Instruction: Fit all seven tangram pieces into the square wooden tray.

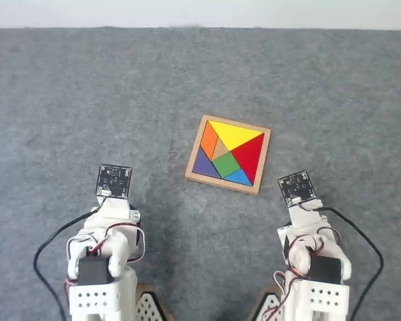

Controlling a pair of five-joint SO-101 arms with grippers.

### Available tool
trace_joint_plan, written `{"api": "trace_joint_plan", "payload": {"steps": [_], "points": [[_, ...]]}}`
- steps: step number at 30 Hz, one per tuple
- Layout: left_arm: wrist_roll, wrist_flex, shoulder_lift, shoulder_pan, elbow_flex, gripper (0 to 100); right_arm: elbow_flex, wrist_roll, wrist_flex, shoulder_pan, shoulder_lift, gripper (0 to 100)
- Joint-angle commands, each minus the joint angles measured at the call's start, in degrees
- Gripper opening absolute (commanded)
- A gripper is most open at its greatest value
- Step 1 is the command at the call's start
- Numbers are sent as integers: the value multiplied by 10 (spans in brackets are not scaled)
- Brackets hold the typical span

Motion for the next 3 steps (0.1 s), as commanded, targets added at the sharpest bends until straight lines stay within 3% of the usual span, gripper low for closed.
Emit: {"api": "trace_joint_plan", "payload": {"steps": [1, 3], "points": [[-1, 2, -10, 3, -6, 21, 9, -2, 4, 6, -9, 8], [-1, 2, -10, 3, -6, 21, 9, -2, 4, 6, -9, 8]]}}
